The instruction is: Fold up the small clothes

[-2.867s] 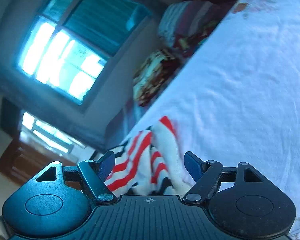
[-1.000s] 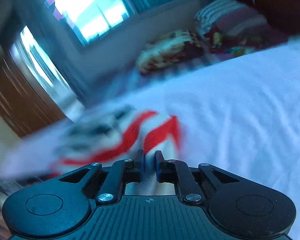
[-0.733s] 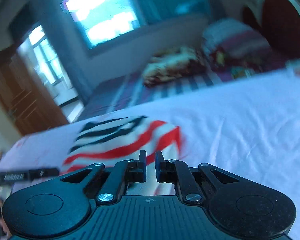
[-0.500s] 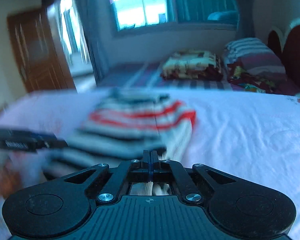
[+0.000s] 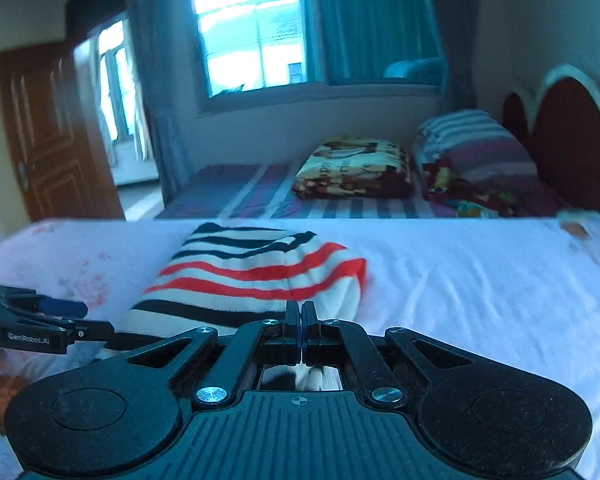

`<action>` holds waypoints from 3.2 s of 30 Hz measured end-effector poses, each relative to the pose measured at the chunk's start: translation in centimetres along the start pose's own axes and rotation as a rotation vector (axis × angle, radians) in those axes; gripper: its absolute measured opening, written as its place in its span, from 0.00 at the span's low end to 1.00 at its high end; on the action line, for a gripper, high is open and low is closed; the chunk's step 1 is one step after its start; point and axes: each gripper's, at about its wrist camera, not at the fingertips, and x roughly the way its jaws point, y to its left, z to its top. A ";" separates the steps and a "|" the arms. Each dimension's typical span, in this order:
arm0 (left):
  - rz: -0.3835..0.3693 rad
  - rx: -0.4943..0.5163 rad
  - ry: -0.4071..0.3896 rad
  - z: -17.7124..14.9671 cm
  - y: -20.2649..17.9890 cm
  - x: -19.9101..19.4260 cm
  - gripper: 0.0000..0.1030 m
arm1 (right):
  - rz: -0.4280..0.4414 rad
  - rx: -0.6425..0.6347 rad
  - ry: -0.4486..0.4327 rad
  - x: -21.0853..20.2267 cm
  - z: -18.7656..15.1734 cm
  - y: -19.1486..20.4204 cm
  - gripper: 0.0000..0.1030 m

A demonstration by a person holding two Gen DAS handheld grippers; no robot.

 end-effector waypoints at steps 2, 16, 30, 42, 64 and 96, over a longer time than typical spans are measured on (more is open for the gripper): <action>0.032 0.025 0.069 -0.4 -0.7 1.5 0.63 | 0.002 0.000 0.158 3.4 -1.0 -0.3 0.00; 0.012 -0.060 0.061 -3.0 0.6 0.6 0.64 | -0.036 0.037 0.232 3.5 -4.5 -0.7 0.00; 0.028 -0.034 0.050 -3.3 -0.1 -1.2 0.62 | -0.039 0.023 0.210 1.0 -2.6 0.8 0.00; 0.058 0.000 0.055 -3.7 -0.3 -1.0 0.73 | -0.080 -0.002 0.282 2.8 -3.9 1.3 0.00; -0.066 -0.245 -0.014 -0.8 4.4 -1.3 0.74 | 0.035 0.385 0.138 0.3 -0.5 -5.2 0.64; -0.390 -0.372 0.195 3.0 4.6 10.1 0.76 | 0.355 0.558 0.303 8.7 -0.2 -9.8 0.63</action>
